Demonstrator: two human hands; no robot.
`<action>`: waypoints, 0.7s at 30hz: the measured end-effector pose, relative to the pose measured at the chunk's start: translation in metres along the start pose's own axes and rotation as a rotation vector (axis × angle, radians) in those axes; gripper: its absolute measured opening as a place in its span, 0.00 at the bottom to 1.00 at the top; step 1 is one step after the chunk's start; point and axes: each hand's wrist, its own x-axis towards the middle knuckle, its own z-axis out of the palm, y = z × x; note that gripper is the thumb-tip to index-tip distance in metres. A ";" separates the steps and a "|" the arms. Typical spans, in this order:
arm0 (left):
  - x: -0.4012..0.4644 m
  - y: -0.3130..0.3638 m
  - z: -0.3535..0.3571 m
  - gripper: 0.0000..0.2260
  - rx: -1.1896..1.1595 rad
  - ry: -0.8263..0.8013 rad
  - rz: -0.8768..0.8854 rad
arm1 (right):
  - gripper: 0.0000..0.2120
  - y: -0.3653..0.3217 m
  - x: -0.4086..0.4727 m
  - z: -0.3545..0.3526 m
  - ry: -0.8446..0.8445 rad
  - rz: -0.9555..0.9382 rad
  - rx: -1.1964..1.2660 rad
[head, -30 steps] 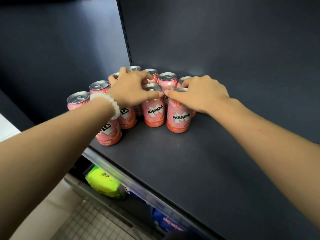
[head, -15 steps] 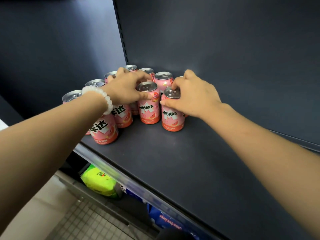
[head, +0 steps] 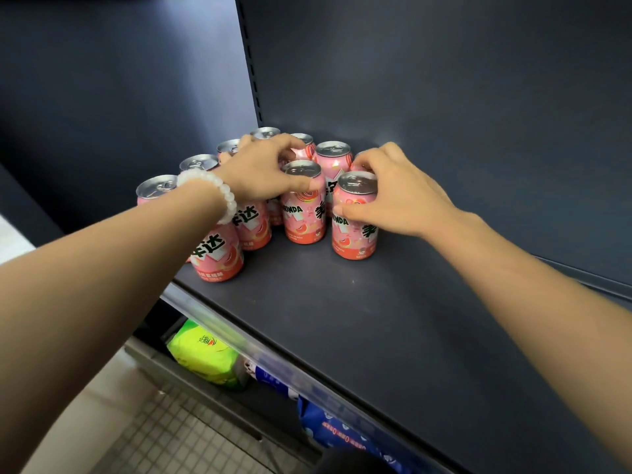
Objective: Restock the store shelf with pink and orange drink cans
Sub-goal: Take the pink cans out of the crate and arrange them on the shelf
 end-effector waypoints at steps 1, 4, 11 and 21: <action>-0.001 0.002 0.002 0.29 0.037 0.035 -0.019 | 0.30 0.002 -0.001 -0.003 -0.037 -0.018 0.048; -0.001 0.004 0.007 0.28 0.026 0.068 -0.016 | 0.27 0.004 -0.002 -0.006 -0.055 -0.050 0.016; 0.005 0.004 0.001 0.28 0.067 -0.114 0.052 | 0.32 -0.008 0.000 0.002 0.112 0.033 -0.185; 0.011 -0.004 0.005 0.29 -0.038 -0.079 0.055 | 0.29 -0.002 0.001 0.001 0.067 -0.052 -0.157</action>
